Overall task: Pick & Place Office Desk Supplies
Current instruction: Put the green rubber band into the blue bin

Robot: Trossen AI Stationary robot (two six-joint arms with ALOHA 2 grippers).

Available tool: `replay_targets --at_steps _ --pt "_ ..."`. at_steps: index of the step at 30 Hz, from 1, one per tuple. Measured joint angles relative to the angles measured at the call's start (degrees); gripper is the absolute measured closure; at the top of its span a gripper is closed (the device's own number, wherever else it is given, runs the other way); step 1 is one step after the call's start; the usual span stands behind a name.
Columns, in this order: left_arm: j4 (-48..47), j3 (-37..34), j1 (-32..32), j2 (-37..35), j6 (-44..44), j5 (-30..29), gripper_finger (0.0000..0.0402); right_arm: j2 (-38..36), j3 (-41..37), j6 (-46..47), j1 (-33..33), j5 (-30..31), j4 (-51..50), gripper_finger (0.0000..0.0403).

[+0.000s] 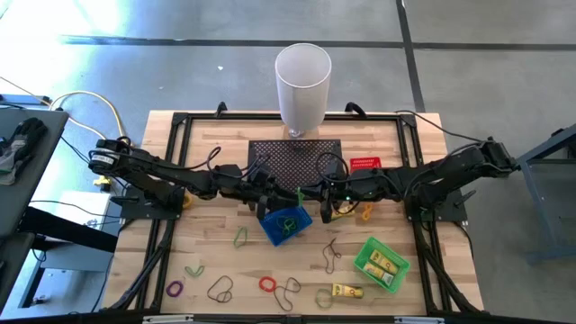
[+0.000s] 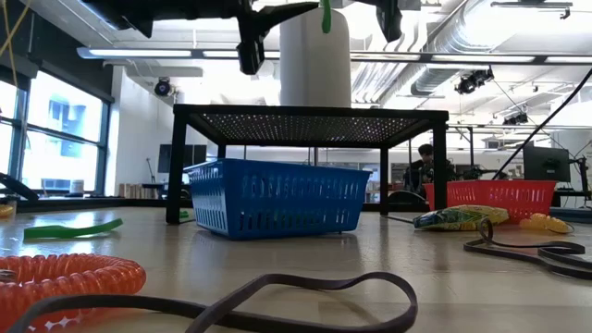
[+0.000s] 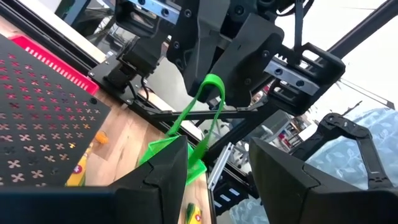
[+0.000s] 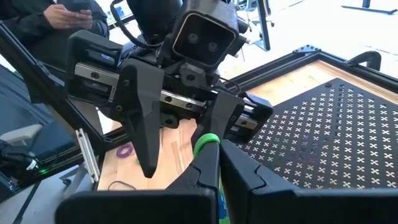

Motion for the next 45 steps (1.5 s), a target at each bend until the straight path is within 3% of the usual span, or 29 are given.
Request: replay_targets --at_steps 15,26,34,45 --pt "0.95 0.0 0.0 0.78 0.38 -2.05 0.0235 -0.02 0.0 -0.58 -0.76 -0.24 -0.54 0.0401" --pt "5.25 -0.02 0.23 3.39 -0.34 0.99 0.024 -0.02 0.0 -0.65 -0.74 -0.51 -1.33 0.0401" --pt "5.46 -0.02 0.17 3.39 0.28 0.73 0.0278 -0.02 0.0 0.27 -0.74 -1.33 -2.89 0.0401" --pt "5.64 -0.02 0.17 3.39 0.24 0.67 0.0364 -0.02 0.0 0.63 -0.74 -1.33 -3.79 0.0401"
